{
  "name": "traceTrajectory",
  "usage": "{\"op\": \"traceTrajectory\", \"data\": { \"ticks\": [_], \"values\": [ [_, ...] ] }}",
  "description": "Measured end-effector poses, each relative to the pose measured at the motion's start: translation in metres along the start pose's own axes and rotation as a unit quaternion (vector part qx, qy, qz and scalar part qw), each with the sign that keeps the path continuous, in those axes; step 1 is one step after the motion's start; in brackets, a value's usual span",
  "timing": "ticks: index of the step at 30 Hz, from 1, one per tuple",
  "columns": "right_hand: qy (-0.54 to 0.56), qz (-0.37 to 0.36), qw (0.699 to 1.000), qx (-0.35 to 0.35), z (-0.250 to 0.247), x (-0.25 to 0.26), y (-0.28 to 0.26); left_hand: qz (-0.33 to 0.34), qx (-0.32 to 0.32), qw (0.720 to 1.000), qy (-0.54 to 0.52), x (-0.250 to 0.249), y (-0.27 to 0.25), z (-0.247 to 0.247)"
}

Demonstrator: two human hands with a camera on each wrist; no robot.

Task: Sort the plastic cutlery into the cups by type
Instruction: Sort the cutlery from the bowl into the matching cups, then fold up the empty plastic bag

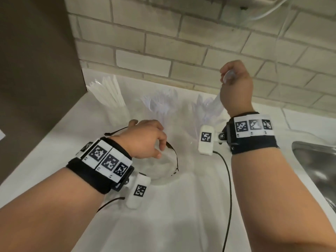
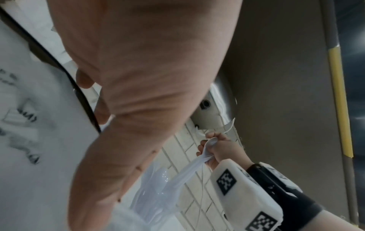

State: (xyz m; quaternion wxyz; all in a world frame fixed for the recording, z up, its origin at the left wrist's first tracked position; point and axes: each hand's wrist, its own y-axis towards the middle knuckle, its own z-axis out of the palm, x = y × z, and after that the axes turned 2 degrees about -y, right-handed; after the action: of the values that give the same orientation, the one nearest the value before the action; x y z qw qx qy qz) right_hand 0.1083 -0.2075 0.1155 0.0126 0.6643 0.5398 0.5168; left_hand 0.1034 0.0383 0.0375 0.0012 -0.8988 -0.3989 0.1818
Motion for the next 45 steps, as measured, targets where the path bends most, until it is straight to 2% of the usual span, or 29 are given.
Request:
{"op": "traceTrajectory", "data": {
  "ticks": [2, 4, 8, 13, 16, 21, 22, 24, 26, 28, 31, 33, 36, 38, 41, 43, 45],
  "values": [
    [-0.024, 0.028, 0.999, 0.025, 0.011, -0.016, -0.004, 0.014, -0.001, 1.0, -0.012, 0.0, 0.004, 0.003],
    [-0.096, 0.068, 0.99, 0.074, 0.023, -0.033, -0.011, 0.025, -0.007, 1.0, -0.006, 0.001, 0.007, 0.006],
    [-0.244, 0.108, 0.948, 0.174, 0.045, -0.059, -0.03, 0.021, -0.013, 1.0, -0.005, 0.003, 0.01, 0.009],
    [-0.269, 0.103, 0.945, 0.158, 0.053, -0.063, -0.037, 0.003, -0.01, 1.0, 0.003, 0.006, 0.019, 0.013],
    [-0.279, 0.111, 0.939, 0.17, 0.05, -0.055, -0.04, 0.014, 0.019, 0.999, 0.022, 0.001, 0.013, 0.012],
    [-0.225, 0.056, 0.965, 0.125, 0.033, -0.023, -0.047, -0.014, 0.143, 0.982, 0.122, -0.007, -0.009, 0.022],
    [-0.212, 0.044, 0.968, 0.123, 0.031, -0.014, -0.049, -0.016, 0.149, 0.98, 0.135, -0.009, -0.011, 0.025],
    [-0.188, 0.026, 0.973, 0.133, 0.028, 0.002, -0.057, -0.013, 0.095, 0.985, 0.14, -0.009, -0.012, 0.032],
    [-0.164, 0.01, 0.976, 0.141, 0.027, 0.016, -0.069, -0.015, 0.006, 0.993, 0.115, -0.008, -0.011, 0.028],
    [-0.105, 0.004, 0.986, 0.132, 0.026, 0.025, -0.084, -0.04, -0.091, 0.994, 0.047, -0.004, -0.013, 0.017],
    [0.034, 0.049, 0.992, 0.11, 0.031, 0.038, -0.112, -0.087, -0.253, 0.96, -0.084, 0.004, -0.025, -0.003],
    [0.115, 0.114, 0.979, 0.123, 0.038, 0.044, -0.132, -0.078, -0.33, 0.929, -0.15, 0.008, -0.037, -0.01],
    [0.232, 0.178, 0.93, 0.224, 0.049, 0.05, -0.158, -0.068, -0.356, 0.903, -0.229, 0.004, -0.055, -0.011],
    [0.291, 0.19, 0.904, 0.25, 0.055, 0.051, -0.171, -0.073, -0.348, 0.894, -0.271, -0.001, -0.065, -0.008],
    [0.28, 0.222, 0.914, 0.192, 0.053, 0.055, -0.179, -0.089, -0.348, 0.871, -0.335, 0.001, -0.077, -0.004],
    [0.283, 0.275, 0.909, 0.133, 0.045, 0.049, -0.179, -0.136, -0.368, 0.834, -0.389, 0.012, -0.083, -0.002],
    [0.312, 0.315, 0.892, 0.093, 0.037, 0.042, -0.177, -0.17, -0.384, 0.789, -0.448, 0.024, -0.089, 0.0]
  ]
}}
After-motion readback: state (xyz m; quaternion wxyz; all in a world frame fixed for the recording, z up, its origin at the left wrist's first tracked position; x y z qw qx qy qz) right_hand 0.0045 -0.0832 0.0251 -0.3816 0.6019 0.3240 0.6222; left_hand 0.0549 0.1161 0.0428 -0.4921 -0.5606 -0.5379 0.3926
